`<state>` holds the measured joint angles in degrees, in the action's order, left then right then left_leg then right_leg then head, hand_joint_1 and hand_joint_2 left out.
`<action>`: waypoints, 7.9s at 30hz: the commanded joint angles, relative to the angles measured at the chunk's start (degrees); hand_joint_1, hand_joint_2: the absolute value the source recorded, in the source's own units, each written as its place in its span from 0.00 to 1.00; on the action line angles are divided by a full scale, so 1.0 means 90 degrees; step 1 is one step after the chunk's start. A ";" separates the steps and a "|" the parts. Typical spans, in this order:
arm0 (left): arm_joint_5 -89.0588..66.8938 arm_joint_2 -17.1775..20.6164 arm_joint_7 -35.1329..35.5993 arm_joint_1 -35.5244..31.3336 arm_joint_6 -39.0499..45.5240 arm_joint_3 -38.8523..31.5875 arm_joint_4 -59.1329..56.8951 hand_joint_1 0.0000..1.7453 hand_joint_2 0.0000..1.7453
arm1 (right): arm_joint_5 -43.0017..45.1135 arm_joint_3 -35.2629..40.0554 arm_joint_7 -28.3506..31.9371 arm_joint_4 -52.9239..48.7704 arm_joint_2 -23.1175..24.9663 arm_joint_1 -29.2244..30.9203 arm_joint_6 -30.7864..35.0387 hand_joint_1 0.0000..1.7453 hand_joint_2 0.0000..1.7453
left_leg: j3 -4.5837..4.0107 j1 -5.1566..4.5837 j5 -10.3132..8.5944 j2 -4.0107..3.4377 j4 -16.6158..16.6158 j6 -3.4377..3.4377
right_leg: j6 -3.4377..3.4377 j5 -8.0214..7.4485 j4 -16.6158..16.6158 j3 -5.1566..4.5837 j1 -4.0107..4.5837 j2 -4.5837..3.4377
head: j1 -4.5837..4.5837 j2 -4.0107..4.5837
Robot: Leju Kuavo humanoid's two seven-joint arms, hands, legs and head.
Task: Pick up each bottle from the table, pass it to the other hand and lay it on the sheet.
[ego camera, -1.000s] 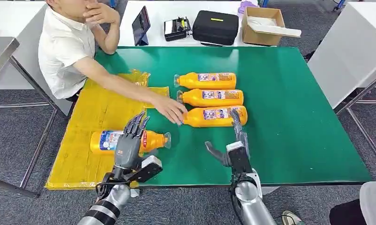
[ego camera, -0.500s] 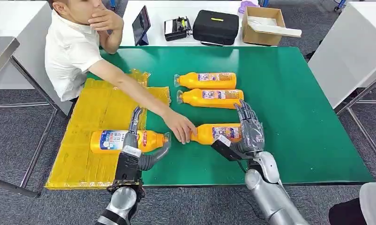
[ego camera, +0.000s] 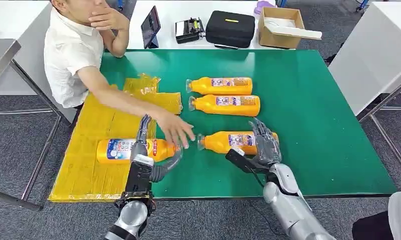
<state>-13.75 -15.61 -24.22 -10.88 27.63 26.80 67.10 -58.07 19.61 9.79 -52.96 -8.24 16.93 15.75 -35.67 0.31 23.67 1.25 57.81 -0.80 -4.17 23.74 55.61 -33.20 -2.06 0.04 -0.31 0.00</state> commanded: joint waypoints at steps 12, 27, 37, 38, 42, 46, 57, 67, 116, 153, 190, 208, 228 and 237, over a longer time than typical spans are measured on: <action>-0.0092 0.0054 0.0225 0.0090 -0.0236 0.0306 -0.0003 0.00 1.00 | -0.1012 0.0686 -0.1411 -0.0075 -0.1070 0.0225 -0.0992 0.00 1.00 | 0.0022 0.0008 0.0012 -0.0014 0.0005 0.0003 | 0.0031 0.0005 -0.0006 0.0027 0.0013 0.0000 | 0.0000 0.0000; -0.0120 0.0045 0.0237 0.0055 -0.0273 0.0316 -0.0073 0.00 1.00 | -0.1008 0.0728 -0.1364 0.0161 -0.0907 0.0487 -0.1175 0.00 1.00 | 0.0029 0.0007 0.0012 -0.0022 0.0003 0.0002 | 0.0025 0.0002 -0.0007 0.0029 0.0012 -0.0009 | 0.0000 0.0000; -0.0017 -0.0027 0.0077 -0.0211 -0.0290 0.0464 -0.0423 0.00 1.00 | -0.0474 0.0633 -0.0694 0.1758 -0.0352 0.0948 -0.1076 0.00 1.00 | 0.0026 0.0007 0.0006 -0.0025 -0.0001 0.0002 | 0.0019 -0.0004 -0.0010 0.0026 0.0011 -0.0013 | 0.0000 0.0000; -0.0001 -0.0025 0.0066 -0.0223 -0.0290 0.0473 -0.0436 0.00 1.00 | -0.0435 0.0630 -0.0639 0.1840 -0.0329 0.0968 -0.1040 0.00 1.00 | 0.0034 0.0011 0.0008 -0.0033 0.0000 0.0004 | 0.0028 -0.0004 -0.0012 0.0031 0.0017 -0.0018 | -0.0002 0.0000; 0.0014 -0.0009 0.0055 -0.0236 -0.0321 0.0531 -0.0441 0.00 1.00 | -0.0429 0.0742 -0.0537 0.1961 -0.0271 0.0927 -0.1034 0.00 1.00 | 0.0038 0.0014 0.0007 -0.0020 -0.0003 0.0004 | 0.0028 -0.0003 -0.0017 0.0038 0.0019 -0.0006 | 0.0000 0.0000; -0.0018 0.0014 0.0045 -0.0200 -0.0298 0.0563 -0.0360 0.00 1.00 | -0.0432 0.0792 -0.0479 0.1793 -0.0224 0.0846 -0.0746 0.00 1.00 | 0.0046 0.0010 0.0005 -0.0018 -0.0004 0.0003 | 0.0021 -0.0002 -0.0013 0.0040 0.0014 -0.0005 | 0.0000 0.0000; -0.0044 0.0042 0.0059 -0.0234 -0.0380 0.0619 -0.0406 0.00 1.00 | -0.0123 0.0820 -0.0482 0.1972 -0.0340 0.0926 -0.1287 1.00 1.00 | 0.0052 0.0010 0.0003 -0.0016 -0.0003 0.0003 | 0.0024 -0.0004 -0.0014 0.0047 0.0015 0.0003 | -0.0002 0.0000; -0.0039 0.0045 0.0028 -0.0275 -0.0420 0.0679 -0.0486 0.00 1.00 | 0.0288 0.0683 -0.0287 0.2166 -0.0376 0.0898 -0.1649 1.00 1.00 | 0.0057 0.0007 0.0002 -0.0014 -0.0005 0.0001 | 0.0017 -0.0004 -0.0014 0.0047 0.0010 0.0003 | 0.0000 0.0000; 0.4293 0.0096 0.0015 -0.0469 -0.3021 0.0853 -0.0497 0.00 1.00 | 0.4327 0.1682 0.1834 -0.0799 0.0356 0.0669 -0.3128 1.00 1.00 | 0.0009 0.0007 0.0010 -0.0059 0.0004 0.0005 | 0.0036 -0.0015 0.0003 -0.0008 0.0013 -0.0054 | -0.0002 0.0000; 0.4485 -0.0233 -0.0666 -0.0754 -0.2729 0.0227 -0.0364 1.00 1.00 | 0.4822 0.2259 0.2099 -0.1034 0.0188 0.0605 -0.3408 0.89 1.00 | 0.0002 0.0007 0.0006 -0.0035 0.0004 0.0002 | 0.0033 -0.0011 0.0001 -0.0010 0.0012 -0.0032 | 0.0000 0.0000; -0.5768 0.1288 0.2171 -0.1258 0.0738 -0.0529 -0.2019 1.00 1.00 | 0.3793 -0.0815 0.1905 -0.0762 0.0886 -0.0090 -0.0960 0.00 1.00 | 0.0003 0.0006 0.0003 -0.0033 -0.0002 0.0005 | 0.0034 -0.0013 0.0000 -0.0011 0.0009 -0.0029 | 0.0000 0.0000; -0.6021 0.1292 0.2636 -0.2024 -0.0988 -0.0727 -0.3373 1.00 1.00 | 0.3376 -0.0934 0.1984 -0.0775 0.1069 -0.0163 -0.1354 0.00 1.00 | 0.0000 0.0008 0.0001 -0.0034 0.0001 0.0002 | 0.0033 -0.0013 0.0002 -0.0013 0.0010 -0.0030 | 0.0000 0.0000; -0.5561 0.1246 0.2183 -0.2605 -0.2735 -0.0552 -0.4663 0.00 1.00 | 0.3361 -0.0970 0.2238 -0.0180 0.1102 0.0083 -0.1461 0.00 1.00 | 0.0047 0.0006 -0.0035 -0.0024 -0.0008 -0.0003 | 0.0029 -0.0032 -0.0005 0.0042 0.0010 -0.0016 | 0.0000 0.0000; -0.5280 0.1359 0.1998 -0.2709 -0.3547 -0.0472 -0.4862 0.00 1.00 | 0.3329 -0.0917 0.2350 0.0089 0.1111 0.0201 -0.1408 0.00 1.00 | 0.0056 0.0003 -0.0039 -0.0026 -0.0011 -0.0002 | 0.0026 -0.0041 -0.0005 0.0050 0.0006 -0.0019 | 0.0000 0.0000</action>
<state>-63.56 -4.57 -4.81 -35.52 4.04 20.92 31.01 -27.76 11.72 29.88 -58.40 1.33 15.43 3.02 -35.30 0.31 23.28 1.25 57.76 -0.85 -4.11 23.40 55.63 -32.82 -2.06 0.03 -0.31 0.00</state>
